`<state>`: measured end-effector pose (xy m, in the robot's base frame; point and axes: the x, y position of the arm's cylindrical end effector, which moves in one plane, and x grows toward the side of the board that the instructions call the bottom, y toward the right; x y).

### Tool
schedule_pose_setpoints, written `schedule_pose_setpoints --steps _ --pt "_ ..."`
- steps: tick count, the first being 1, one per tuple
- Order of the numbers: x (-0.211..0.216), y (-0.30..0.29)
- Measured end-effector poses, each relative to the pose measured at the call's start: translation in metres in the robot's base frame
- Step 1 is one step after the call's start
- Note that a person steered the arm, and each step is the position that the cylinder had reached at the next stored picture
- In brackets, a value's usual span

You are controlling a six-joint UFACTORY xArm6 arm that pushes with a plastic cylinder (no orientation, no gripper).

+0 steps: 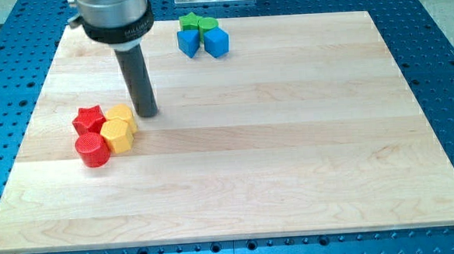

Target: Push the green blocks to the right

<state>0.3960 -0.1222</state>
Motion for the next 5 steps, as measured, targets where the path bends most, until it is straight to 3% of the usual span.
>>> schedule_pose_setpoints --steps 2,3,5 --pt "-0.075 -0.049" --pt "-0.140 -0.032" --pt "-0.189 0.070"
